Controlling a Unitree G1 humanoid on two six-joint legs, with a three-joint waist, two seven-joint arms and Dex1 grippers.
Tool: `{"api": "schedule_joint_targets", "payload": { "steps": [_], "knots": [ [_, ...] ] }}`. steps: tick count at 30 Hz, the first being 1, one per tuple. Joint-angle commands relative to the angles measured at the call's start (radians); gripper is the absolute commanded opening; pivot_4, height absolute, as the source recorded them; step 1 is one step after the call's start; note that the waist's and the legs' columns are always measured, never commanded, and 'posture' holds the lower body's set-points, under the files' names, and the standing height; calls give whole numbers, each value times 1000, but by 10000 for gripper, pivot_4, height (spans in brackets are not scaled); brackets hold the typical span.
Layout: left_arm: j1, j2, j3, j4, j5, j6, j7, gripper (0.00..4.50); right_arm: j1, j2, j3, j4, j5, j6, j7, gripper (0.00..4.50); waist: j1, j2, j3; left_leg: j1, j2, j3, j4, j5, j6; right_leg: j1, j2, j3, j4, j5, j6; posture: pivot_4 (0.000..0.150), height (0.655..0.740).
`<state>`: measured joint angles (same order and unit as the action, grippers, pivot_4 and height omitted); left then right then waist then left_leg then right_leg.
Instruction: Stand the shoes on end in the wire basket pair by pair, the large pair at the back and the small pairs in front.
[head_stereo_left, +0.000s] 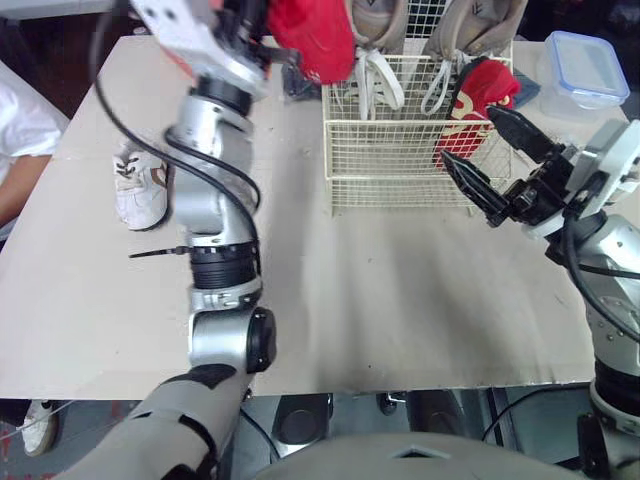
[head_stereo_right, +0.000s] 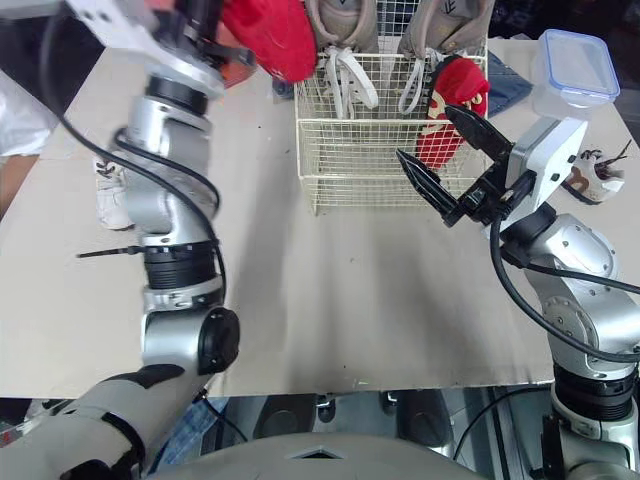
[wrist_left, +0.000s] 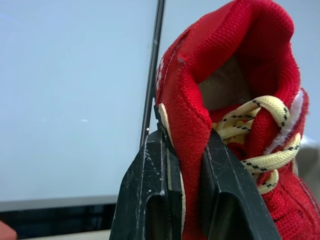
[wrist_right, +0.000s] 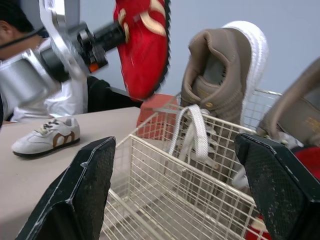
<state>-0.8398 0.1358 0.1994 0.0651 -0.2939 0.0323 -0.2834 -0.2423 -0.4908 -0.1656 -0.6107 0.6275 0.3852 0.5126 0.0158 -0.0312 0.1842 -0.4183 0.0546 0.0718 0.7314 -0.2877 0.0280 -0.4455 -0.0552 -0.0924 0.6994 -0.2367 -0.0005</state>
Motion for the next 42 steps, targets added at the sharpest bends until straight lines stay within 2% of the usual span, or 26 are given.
{"api": "schedule_joint_targets", "payload": {
  "steps": [1,5,11,29,31,32,38,39,42],
  "knots": [
    [-11,-36,-45,32,64,-132,31,1488,7,4,-30,-43,0,-27,-18,37277,-1,0,0,0,0,0,0,0,0,0,0,0,0,0,0,1500,6860],
    [4,-77,-90,113,156,-261,79,1488,20,6,-33,-49,-5,-35,-29,37277,0,0,0,0,0,0,0,0,0,0,0,0,-1,0,0,1500,6860],
    [47,-84,-127,208,261,-382,146,1488,45,10,-50,-63,5,-33,-46,37277,0,0,0,0,0,0,0,-1,1,0,1,0,-1,0,0,1500,6860],
    [192,-85,-214,225,303,-338,135,1488,106,8,-61,-79,25,-32,-49,37277,-1,2,-2,1,1,0,0,-2,3,1,1,0,-1,0,0,1500,6860],
    [207,-75,-218,201,291,-307,115,11879,105,7,-60,-77,24,-33,-48,37277,-1,3,-3,1,1,0,0,-2,3,1,1,1,-1,0,0,1500,6860],
    [214,-71,-219,189,287,-295,107,15390,104,7,-60,-76,24,-33,-47,37277,-1,4,-4,2,1,0,-1,-2,3,1,1,1,-1,0,0,1500,6860],
    [255,-53,-221,86,250,-208,58,42973,99,7,-57,-67,21,-35,-42,37277,0,6,-6,3,1,-1,0,-3,4,2,1,0,0,0,0,1500,6860],
    [263,-51,-221,60,244,-190,54,44313,99,6,-58,-66,21,-35,-41,37277,0,6,-6,3,1,-1,0,-3,5,2,1,0,0,0,1,1500,6860],
    [298,-45,-224,-25,226,-128,39,44313,100,4,-62,-65,22,-34,-40,37277,0,6,-6,3,1,-1,0,-3,5,2,1,0,0,0,0,1500,6860]
  ]
}}
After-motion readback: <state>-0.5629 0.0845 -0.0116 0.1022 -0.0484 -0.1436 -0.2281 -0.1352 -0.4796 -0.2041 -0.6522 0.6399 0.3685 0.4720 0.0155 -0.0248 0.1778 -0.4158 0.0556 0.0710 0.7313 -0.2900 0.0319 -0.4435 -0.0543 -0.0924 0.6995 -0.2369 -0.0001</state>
